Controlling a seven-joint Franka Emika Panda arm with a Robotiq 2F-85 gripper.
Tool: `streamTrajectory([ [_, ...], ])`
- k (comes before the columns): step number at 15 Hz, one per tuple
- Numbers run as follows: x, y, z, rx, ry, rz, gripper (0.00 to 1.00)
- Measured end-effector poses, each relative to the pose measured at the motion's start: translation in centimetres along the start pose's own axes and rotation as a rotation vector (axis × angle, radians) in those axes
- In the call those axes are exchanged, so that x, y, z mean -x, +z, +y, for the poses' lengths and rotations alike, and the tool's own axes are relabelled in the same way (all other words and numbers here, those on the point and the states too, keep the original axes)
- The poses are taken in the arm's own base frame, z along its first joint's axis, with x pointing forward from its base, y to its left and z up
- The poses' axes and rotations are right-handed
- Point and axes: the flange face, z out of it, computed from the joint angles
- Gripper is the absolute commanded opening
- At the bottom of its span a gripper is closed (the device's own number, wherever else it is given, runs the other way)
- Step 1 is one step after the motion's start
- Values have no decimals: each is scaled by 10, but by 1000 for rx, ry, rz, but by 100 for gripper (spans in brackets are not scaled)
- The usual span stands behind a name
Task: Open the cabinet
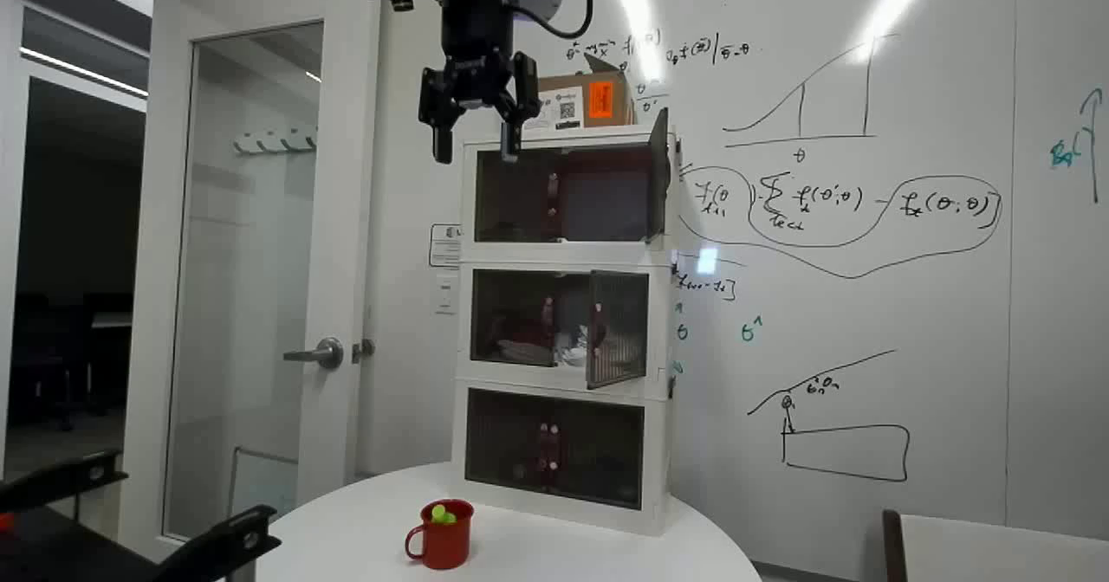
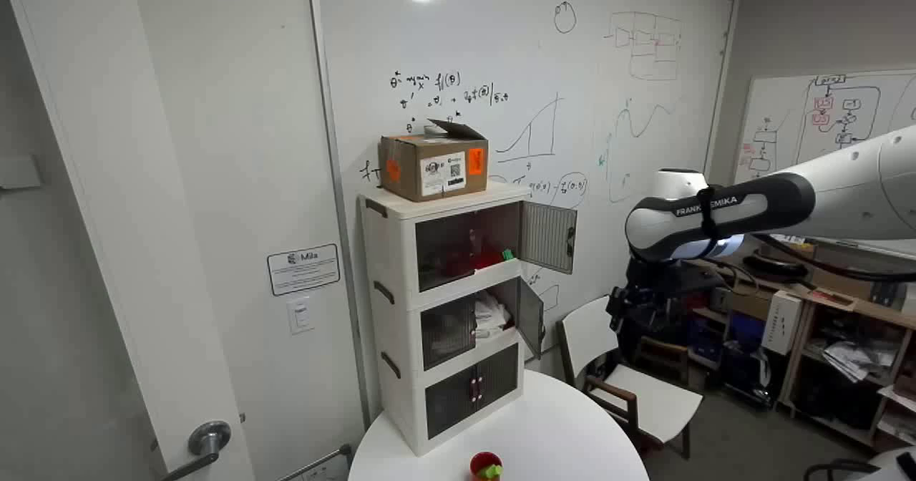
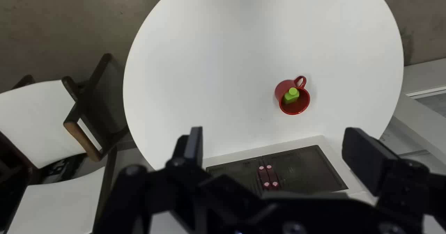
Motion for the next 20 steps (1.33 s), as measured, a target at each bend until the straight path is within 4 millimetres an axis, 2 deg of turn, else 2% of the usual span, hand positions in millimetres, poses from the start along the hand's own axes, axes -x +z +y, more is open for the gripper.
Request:
streamTrajectory([
  [12,0,0,-1,1,1,-1,100],
  [14,-2,2,-8,6,46,-6,100],
  [15,-5,6,-17,13,77,-10,100],
  [17,-17,22,-51,45,131,-10,100],
  [20,-40,61,-110,121,195,53,100],
])
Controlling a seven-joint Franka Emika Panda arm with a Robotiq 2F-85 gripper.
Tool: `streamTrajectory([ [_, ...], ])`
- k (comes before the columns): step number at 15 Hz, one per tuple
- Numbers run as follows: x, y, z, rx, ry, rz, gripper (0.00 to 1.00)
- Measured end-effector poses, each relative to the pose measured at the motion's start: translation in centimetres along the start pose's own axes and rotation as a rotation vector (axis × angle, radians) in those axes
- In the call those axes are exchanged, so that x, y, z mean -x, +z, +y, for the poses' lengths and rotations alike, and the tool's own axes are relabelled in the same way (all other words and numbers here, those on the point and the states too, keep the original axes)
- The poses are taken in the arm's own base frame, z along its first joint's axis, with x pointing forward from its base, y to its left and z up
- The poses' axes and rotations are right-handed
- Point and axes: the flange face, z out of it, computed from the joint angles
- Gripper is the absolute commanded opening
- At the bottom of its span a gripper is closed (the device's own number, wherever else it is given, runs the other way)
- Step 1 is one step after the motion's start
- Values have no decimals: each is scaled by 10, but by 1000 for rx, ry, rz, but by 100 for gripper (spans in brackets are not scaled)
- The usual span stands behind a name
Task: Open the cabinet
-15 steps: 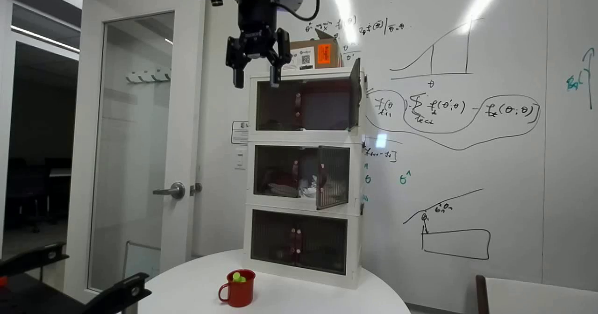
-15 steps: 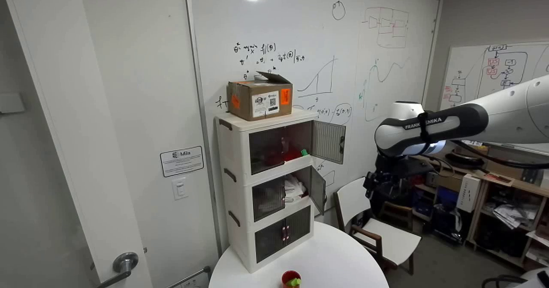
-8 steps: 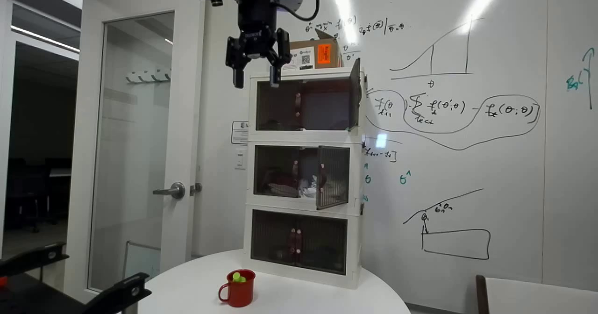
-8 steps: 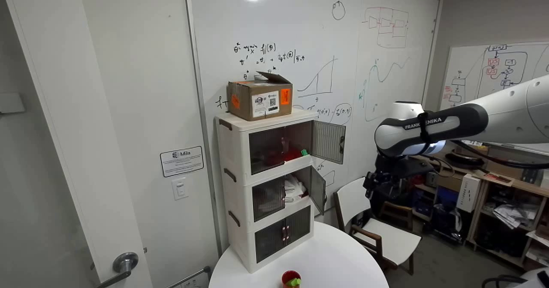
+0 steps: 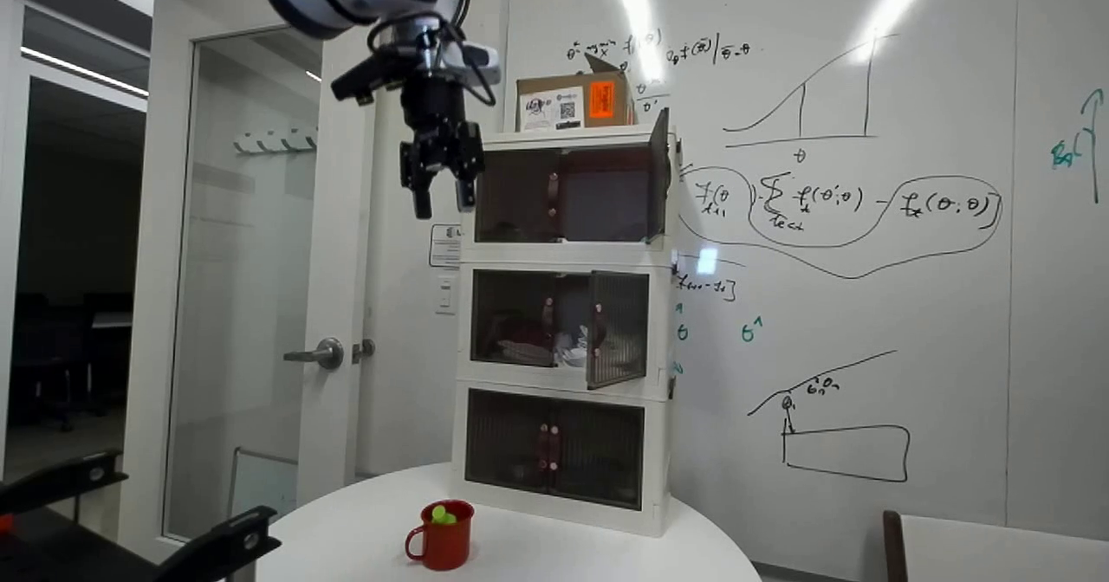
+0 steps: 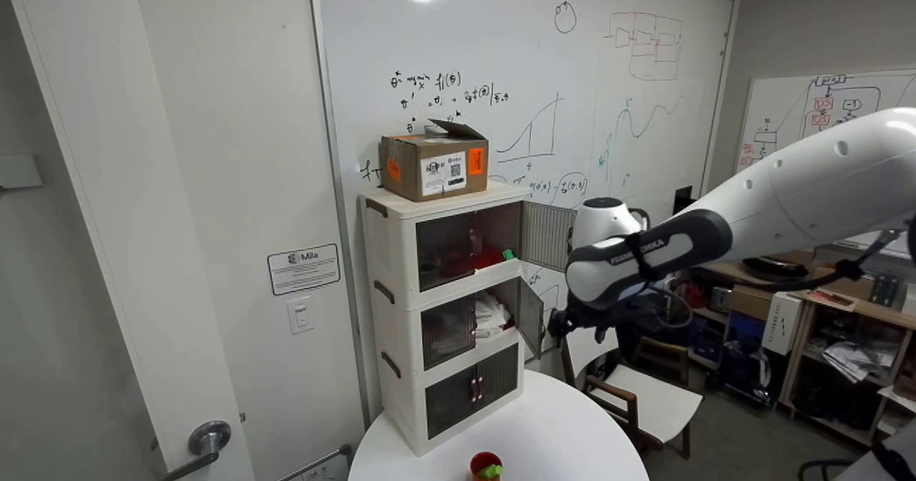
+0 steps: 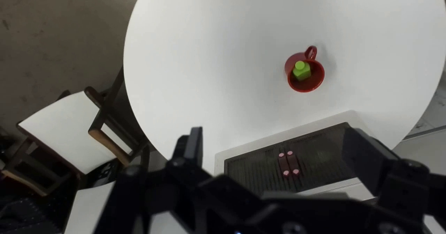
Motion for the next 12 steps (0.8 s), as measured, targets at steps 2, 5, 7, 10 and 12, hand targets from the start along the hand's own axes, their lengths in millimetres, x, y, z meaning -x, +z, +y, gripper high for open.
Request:
streamTrajectory([
  [2,-8,24,-33,42,29,72,100],
  [5,-24,39,-55,90,86,167,100],
  [7,-38,33,-60,118,151,225,100],
  [10,-52,18,-70,187,240,312,100],
  [12,-60,7,-79,246,284,387,100],
])
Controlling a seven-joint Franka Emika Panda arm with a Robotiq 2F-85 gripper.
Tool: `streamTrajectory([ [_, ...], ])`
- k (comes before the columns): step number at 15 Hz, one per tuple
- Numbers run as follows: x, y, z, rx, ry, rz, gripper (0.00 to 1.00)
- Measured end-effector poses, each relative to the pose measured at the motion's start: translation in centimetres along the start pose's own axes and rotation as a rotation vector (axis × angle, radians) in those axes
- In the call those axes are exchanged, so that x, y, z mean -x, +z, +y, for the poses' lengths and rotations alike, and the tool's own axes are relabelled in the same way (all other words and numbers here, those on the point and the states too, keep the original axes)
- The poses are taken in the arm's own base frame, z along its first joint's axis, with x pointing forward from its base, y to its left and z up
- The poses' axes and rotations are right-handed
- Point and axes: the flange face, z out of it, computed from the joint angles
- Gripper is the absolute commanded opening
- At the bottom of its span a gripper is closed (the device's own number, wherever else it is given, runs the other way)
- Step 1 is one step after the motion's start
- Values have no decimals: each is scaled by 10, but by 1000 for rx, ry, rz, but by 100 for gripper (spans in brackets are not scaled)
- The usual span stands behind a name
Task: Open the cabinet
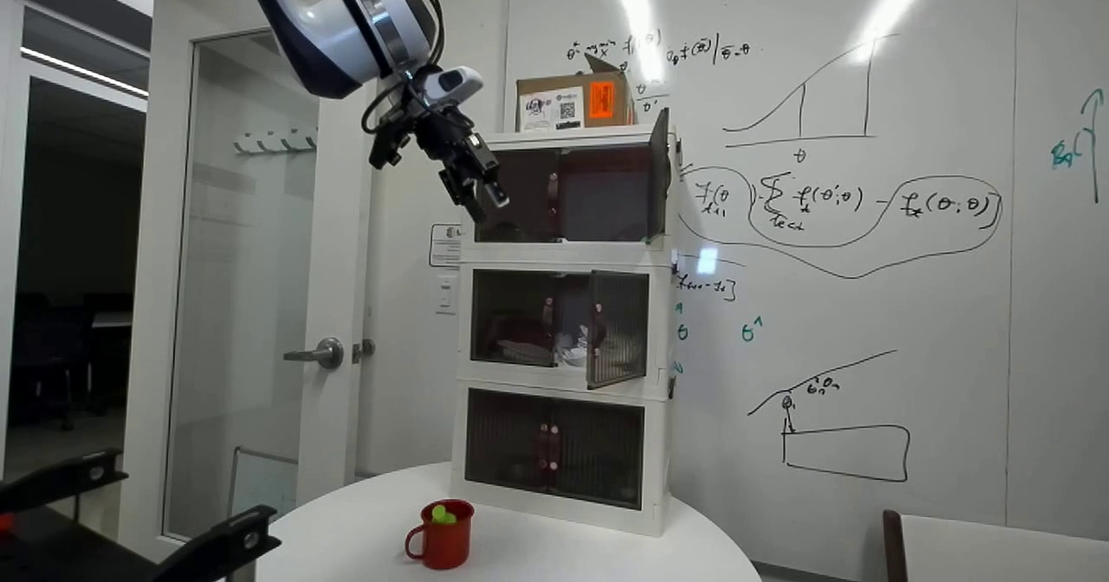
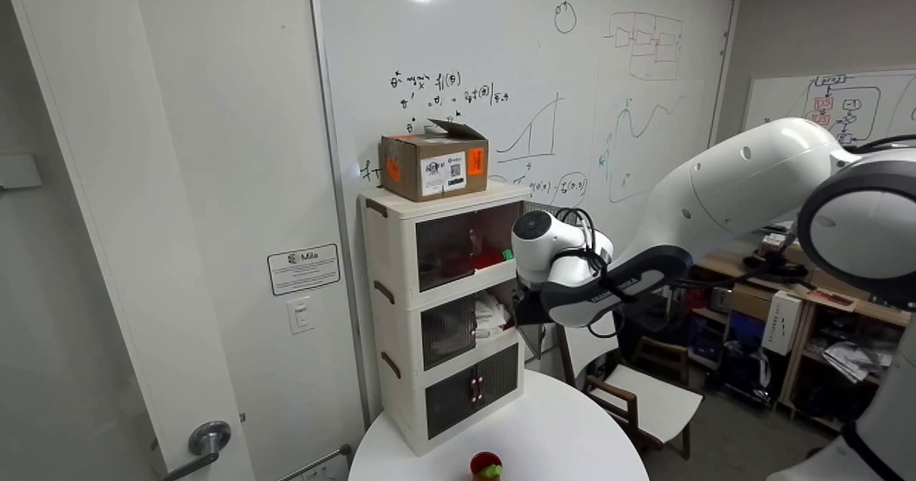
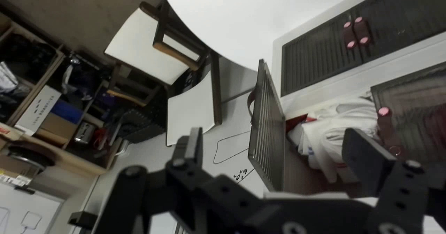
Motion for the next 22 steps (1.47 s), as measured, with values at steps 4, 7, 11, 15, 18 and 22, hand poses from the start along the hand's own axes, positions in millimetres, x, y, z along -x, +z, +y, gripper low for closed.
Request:
streamTrajectory([
  [4,-7,-3,-23,135,60,187,100],
  [7,11,17,-63,208,77,328,100],
  [11,74,69,-131,189,25,329,100],
  [15,109,123,-190,177,20,303,100],
  [18,116,149,-223,159,38,299,100],
  [22,114,156,-227,164,49,295,100],
])
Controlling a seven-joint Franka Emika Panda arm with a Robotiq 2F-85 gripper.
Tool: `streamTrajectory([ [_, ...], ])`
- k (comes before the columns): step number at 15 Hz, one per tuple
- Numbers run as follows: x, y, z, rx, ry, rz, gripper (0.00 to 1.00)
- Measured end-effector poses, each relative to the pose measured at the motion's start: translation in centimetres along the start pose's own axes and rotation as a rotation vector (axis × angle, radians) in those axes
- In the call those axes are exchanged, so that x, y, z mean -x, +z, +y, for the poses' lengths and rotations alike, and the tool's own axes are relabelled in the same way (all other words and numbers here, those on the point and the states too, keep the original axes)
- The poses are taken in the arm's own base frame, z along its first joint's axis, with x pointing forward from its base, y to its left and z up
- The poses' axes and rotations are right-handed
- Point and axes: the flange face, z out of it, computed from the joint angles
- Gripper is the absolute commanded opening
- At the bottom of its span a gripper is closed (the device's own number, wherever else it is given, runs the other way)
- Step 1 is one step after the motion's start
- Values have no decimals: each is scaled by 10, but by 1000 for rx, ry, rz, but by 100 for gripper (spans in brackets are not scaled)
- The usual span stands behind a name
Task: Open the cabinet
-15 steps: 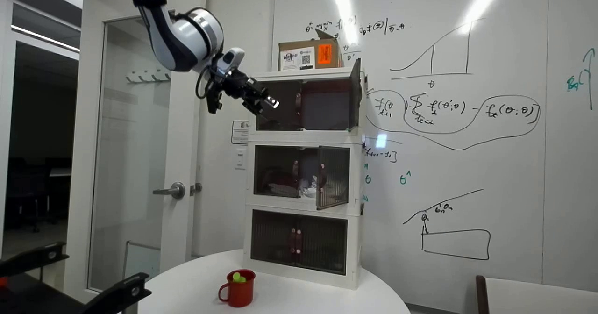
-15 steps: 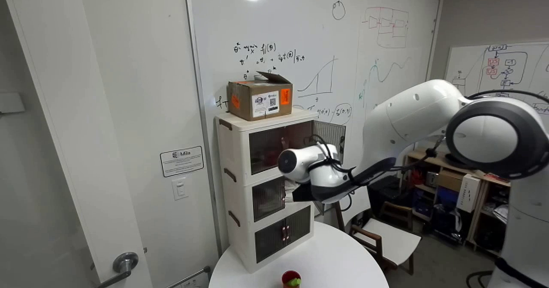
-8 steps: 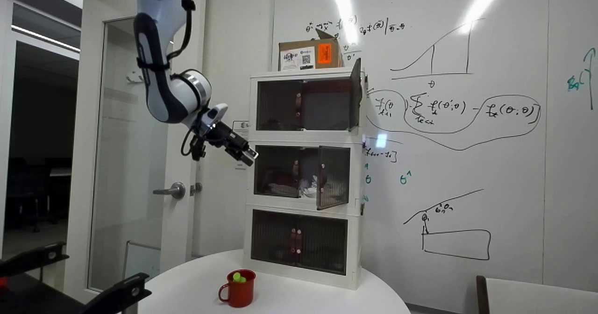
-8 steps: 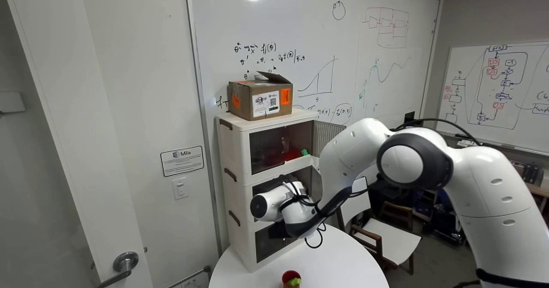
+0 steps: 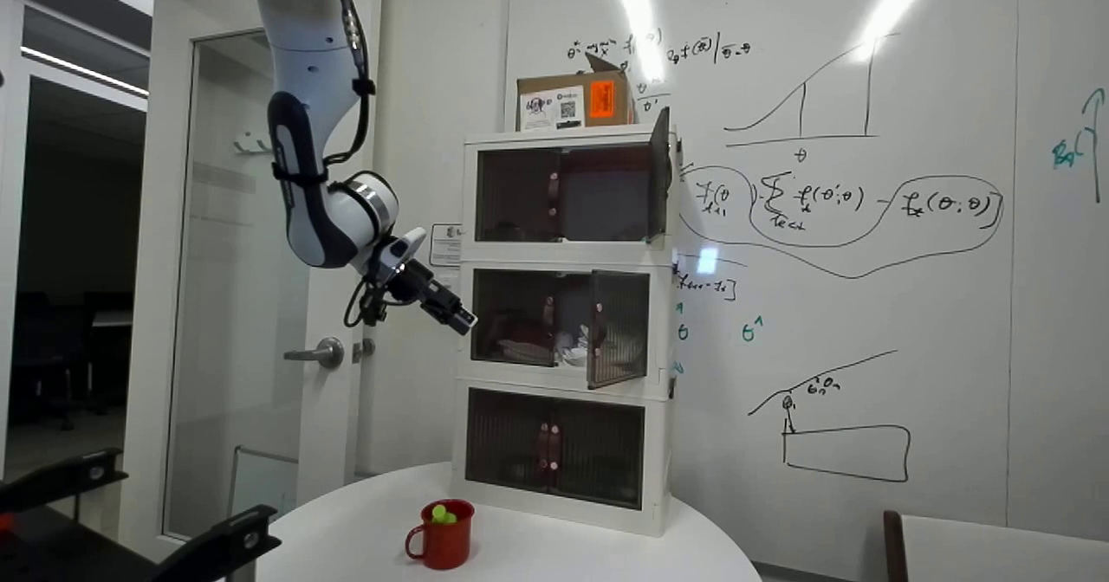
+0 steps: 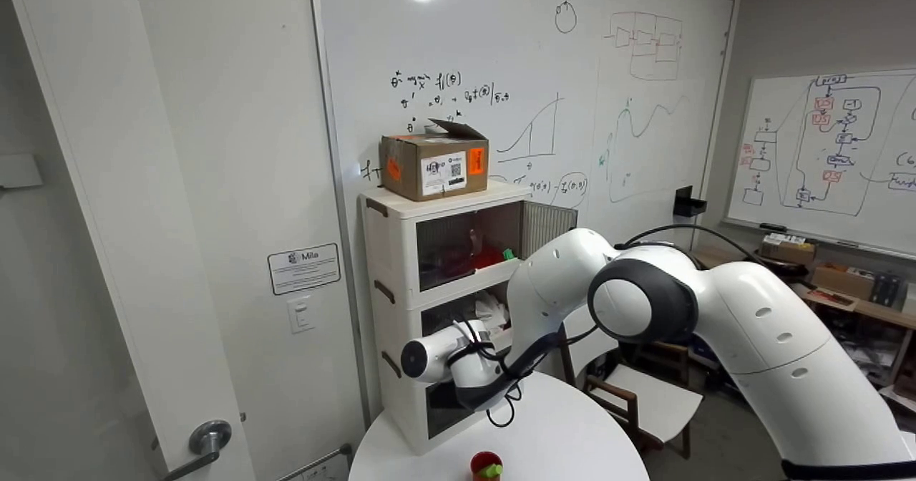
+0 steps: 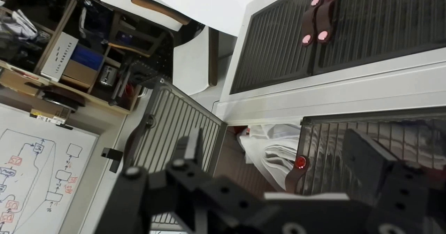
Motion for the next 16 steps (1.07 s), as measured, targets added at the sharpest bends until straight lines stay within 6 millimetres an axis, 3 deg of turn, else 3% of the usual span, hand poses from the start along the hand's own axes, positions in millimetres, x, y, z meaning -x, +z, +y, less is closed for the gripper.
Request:
streamTrajectory([
  [5,16,11,12,38,9,-16,100],
  [9,17,6,8,20,48,34,100],
  [12,7,6,5,3,83,90,100],
  [16,-20,20,10,13,130,131,100],
])
